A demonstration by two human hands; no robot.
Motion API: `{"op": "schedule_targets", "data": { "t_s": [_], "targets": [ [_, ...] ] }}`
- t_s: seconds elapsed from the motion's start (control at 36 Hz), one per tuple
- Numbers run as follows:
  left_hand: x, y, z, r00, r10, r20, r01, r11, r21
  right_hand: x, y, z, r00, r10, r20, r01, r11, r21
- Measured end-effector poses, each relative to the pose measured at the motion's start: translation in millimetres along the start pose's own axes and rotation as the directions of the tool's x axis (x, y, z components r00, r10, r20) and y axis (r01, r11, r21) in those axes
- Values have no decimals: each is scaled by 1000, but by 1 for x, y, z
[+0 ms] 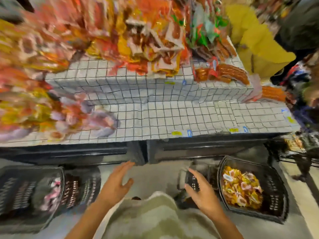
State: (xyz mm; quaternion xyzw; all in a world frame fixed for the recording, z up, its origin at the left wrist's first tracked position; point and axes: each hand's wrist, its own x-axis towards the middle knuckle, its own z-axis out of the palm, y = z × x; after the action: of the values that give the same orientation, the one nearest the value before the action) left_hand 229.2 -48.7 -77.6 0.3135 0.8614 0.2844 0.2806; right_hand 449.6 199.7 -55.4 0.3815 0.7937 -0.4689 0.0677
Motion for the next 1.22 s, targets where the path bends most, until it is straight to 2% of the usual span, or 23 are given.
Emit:
{"op": "schedule_targets", "data": {
  "t_s": [0.14, 0.25, 0.39, 0.56, 0.67, 0.78, 0.89, 1.03, 1.11, 1.22],
  "targets": [
    [-34, -30, -25, 977, -172, -125, 158, 981, -112, 25, -38, 8, 995, -70, 72, 73, 996, -44],
    [-48, -40, -32, 921, -334, -201, 283, 928, -244, 52, -66, 15, 978, -146, 149, 157, 985, -71],
    [-46, -43, -41, 872, -401, -283, 318, 901, -296, 97, -106, 33, 948, -218, 232, 221, 975, 11],
    [-38, -42, -66, 805, -493, -330, 368, 851, -375, 153, -161, 63, 855, -384, 349, 393, 918, 47],
    [-24, -41, -90, 767, -520, -375, 397, 845, -359, 187, -198, 72, 808, -436, 397, 446, 892, 72],
    [-8, -45, -109, 765, -523, -377, 408, 845, -346, 213, -231, 80, 797, -461, 391, 449, 885, 128],
    [10, -53, -124, 739, -539, -403, 452, 841, -296, 236, -257, 90, 755, -521, 399, 511, 848, 140],
    [24, -67, -135, 747, -487, -452, 382, 871, -308, 252, -278, 111, 734, -508, 450, 511, 850, 126],
    [29, -84, -141, 776, -444, -449, 347, 894, -285, 255, -293, 132, 726, -524, 445, 527, 840, 130],
    [35, -118, -151, 863, -327, -384, 255, 940, -226, 258, -308, 174, 766, -480, 429, 475, 871, 126]
  ]
}}
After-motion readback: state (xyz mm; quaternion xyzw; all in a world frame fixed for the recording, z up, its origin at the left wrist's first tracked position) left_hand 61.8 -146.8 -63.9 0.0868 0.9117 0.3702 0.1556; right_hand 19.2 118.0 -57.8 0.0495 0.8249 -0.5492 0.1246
